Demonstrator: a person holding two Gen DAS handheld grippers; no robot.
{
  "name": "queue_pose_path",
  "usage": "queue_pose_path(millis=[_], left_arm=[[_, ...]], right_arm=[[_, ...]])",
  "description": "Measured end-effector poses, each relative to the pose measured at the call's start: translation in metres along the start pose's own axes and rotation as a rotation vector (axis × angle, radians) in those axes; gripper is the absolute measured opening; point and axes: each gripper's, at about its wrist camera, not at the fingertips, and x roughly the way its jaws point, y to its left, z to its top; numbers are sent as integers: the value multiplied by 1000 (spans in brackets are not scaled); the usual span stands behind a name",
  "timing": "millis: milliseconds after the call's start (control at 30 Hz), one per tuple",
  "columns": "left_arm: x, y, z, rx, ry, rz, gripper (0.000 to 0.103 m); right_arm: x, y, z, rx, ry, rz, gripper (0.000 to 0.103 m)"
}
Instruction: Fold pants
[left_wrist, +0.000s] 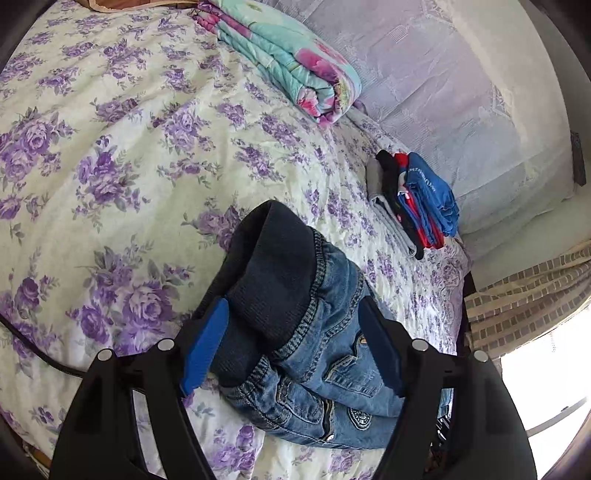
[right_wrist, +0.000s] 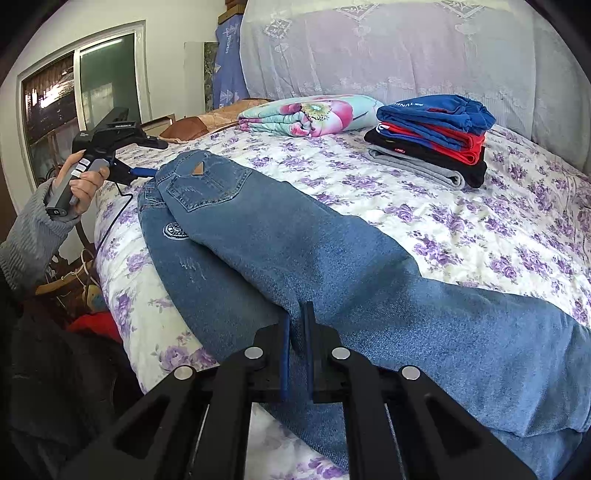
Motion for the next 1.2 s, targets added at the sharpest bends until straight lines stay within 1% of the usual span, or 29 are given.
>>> queue_pose_path(millis=[33,100,133,167,200,233,333,400,467,533,600,700,767,833,867,933,1033,1067,1133,1200], left_arm=[[2,0,-1,-5,7,9,66],[4,2,-3,-18,21,5,53],[5,3,-4,-29,25,-4,49],[7,4,-5,-40,26,-2,42],[10,5,-6,-46,22,11,39],[12,6,-6,-50,17,16,38],[15,8,-3,-71,-2,-1,31],[11,5,-2,-91,-13,-22,24],[-1,-4,-1,-69,-36,-36,19],[-17,-12,-4,-51,-51,-61,19],[-29,-15,-11,-22,-49,-65,19],[-29,0,-26,-30,-18,-39,19],[-19,17,-35,-44,5,-15,19],[-11,27,-39,-47,11,-15,18],[-12,25,-39,-27,0,-14,18],[-17,17,-39,12,-6,15,19],[-33,7,-41,44,-37,14,20],[-38,1,-42,65,-50,27,21],[-43,-20,-51,145,-80,82,20],[-46,-45,-61,262,-110,125,18]], right_arm=[[0,0,-1,5,-1,2,7],[1,-1,-2,13,2,5,7],[3,-1,-2,15,6,7,7],[3,-2,-3,18,8,10,7],[4,-3,-3,25,8,14,7],[4,-3,-4,33,9,19,7],[4,-3,-4,45,7,23,8],[1,0,-1,21,1,4,8],[-9,4,5,-11,-26,-24,8],[-25,6,13,-20,-60,-41,8],[-36,8,14,-30,-51,-36,8],[-32,17,0,-46,13,-21,9],[-17,21,-16,-43,74,-12,9],[-5,21,-28,-24,92,-16,10],[-3,18,-30,8,82,-7,10],[-3,13,-33,63,66,21,10],[-3,14,-37,72,55,20,10],[-2,15,-38,70,53,15,10],[-1,14,-40,76,48,18,10],[-1,13,-41,84,41,21,10]])
